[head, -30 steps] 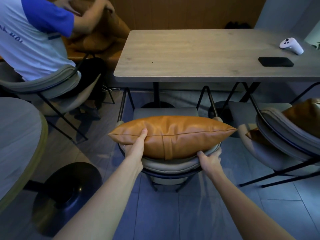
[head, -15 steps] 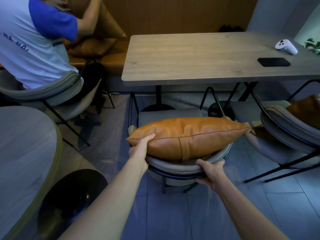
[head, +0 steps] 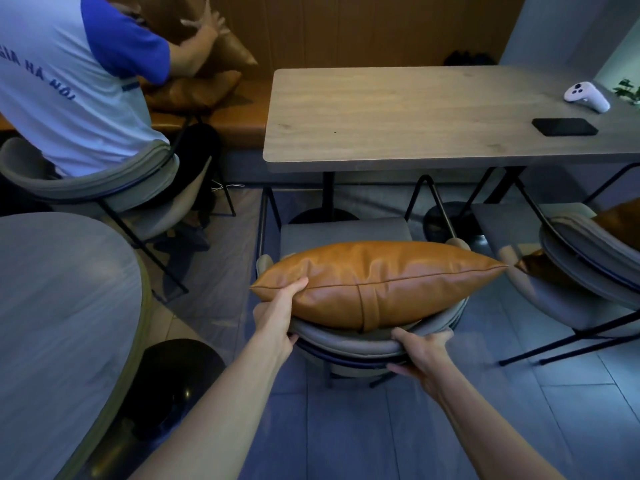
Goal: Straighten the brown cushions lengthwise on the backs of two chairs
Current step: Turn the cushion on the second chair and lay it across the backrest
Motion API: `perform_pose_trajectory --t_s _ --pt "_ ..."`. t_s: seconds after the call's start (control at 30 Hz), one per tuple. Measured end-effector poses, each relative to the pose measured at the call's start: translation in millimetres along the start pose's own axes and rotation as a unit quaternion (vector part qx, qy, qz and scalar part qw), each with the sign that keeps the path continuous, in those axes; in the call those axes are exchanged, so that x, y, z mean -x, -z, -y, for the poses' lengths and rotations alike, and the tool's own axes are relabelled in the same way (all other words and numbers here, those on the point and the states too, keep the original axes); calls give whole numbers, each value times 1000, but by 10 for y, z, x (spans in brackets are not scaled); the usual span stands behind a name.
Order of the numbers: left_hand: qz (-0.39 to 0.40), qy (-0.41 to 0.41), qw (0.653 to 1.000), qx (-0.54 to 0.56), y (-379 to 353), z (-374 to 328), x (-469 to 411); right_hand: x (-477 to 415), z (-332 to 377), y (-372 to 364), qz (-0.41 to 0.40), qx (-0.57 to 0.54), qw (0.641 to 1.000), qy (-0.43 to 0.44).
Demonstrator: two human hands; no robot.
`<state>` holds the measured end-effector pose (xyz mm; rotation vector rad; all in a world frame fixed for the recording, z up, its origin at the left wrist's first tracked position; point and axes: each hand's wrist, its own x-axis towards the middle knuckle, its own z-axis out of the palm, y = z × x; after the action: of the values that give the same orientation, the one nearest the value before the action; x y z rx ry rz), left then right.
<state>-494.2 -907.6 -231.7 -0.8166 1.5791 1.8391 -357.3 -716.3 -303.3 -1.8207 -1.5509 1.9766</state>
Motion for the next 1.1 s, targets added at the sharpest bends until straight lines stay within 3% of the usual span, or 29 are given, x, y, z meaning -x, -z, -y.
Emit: perform_pose_trajectory --t_s 0.4,0.57,0.63,0.67,0.73,0.77,0.83,0.9,0.93,1.1 --pt "-8 -35 999 -22 -113 -262 -118 -83 273 -209 51 11 999 -1" --pt "0 -32 999 -31 -117 -326 -130 115 347 -115 33 191 980 51" --pt "-5 -39 999 -28 -127 -329 -152 266 307 -90 -35 327 935 132" --pt "-5 -41 999 -26 -133 -325 -158 353 255 -93 -84 395 889 217" --pt "1 -43 999 -19 -141 -314 -170 499 147 -138 -133 491 747 429" --pt "6 -42 999 -15 -142 -311 -170 538 99 -186 -112 521 680 504" --pt "15 -40 999 -15 -138 -321 -174 565 63 -341 -17 598 599 533" --pt "25 -37 999 -28 -127 -342 -204 520 57 -531 34 658 562 500" --pt "31 -36 998 -35 -121 -350 -224 495 58 -630 43 668 560 488" --pt "37 -47 998 -30 -139 -392 -285 370 64 -996 16 690 591 418"
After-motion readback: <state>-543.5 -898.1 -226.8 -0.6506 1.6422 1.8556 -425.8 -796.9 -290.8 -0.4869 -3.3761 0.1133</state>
